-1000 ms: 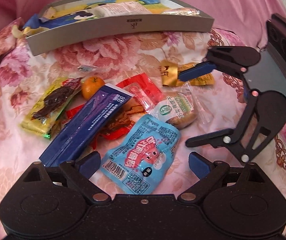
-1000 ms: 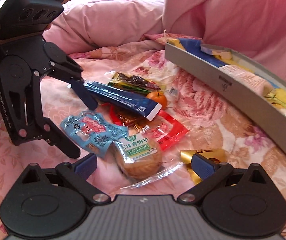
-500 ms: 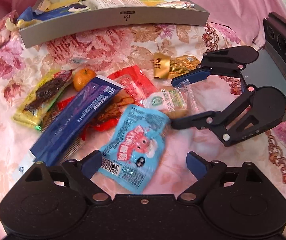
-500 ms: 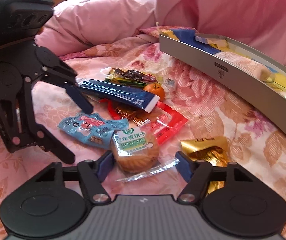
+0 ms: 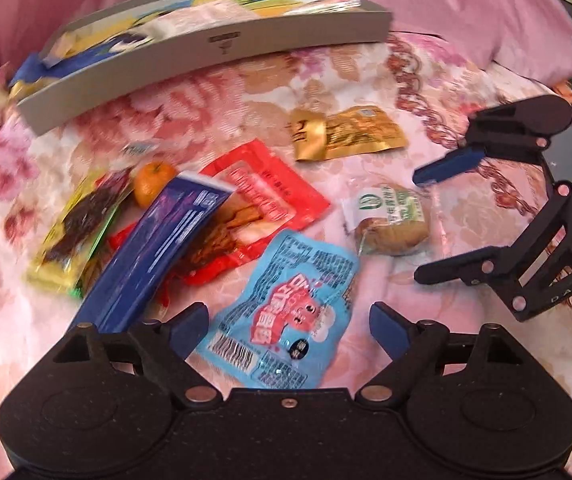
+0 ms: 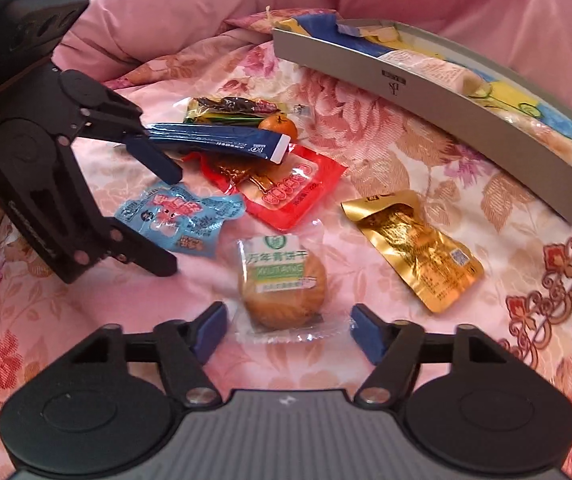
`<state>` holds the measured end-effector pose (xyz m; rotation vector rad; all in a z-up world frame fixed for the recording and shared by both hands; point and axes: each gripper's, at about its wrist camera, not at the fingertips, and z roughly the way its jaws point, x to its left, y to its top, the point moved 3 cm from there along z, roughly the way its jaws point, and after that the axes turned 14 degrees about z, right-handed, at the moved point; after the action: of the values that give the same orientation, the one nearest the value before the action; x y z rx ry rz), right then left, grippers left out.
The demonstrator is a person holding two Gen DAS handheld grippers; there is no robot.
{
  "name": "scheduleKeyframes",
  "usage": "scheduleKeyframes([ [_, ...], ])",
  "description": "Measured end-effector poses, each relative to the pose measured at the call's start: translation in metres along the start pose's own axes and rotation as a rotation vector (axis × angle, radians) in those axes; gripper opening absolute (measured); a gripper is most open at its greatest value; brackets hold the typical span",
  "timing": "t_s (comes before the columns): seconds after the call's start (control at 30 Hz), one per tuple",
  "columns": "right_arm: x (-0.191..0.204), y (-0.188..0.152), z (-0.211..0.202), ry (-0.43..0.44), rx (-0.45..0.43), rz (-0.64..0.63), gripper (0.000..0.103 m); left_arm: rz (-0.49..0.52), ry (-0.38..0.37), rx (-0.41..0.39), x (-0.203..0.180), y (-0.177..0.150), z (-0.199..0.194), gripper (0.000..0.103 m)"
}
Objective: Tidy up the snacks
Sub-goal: 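Grasp the blue fish-snack packet with the left tool while the right tool grasps the WUTANG pastry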
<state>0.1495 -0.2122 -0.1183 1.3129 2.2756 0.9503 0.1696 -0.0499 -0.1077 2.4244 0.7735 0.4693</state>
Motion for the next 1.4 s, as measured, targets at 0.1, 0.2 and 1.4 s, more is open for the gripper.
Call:
scheduleKeyframes([
  [0.1, 0.003, -0.001, -0.003, -0.01, -0.042, -0.022, 0.085, 0.053, -0.046, -0.017, 0.003, 0.003, 0.004, 0.089],
  [0.2, 0.001, 0.003, 0.004, 0.005, -0.075, -0.029, 0.087, 0.046, -0.107, -0.003, 0.009, 0.004, 0.01, 0.09],
  [1.4, -0.007, 0.007, 0.015, 0.04, -0.053, 0.118, 0.066, -0.226, -0.019, 0.077, -0.001, -0.004, -0.002, 0.07],
])
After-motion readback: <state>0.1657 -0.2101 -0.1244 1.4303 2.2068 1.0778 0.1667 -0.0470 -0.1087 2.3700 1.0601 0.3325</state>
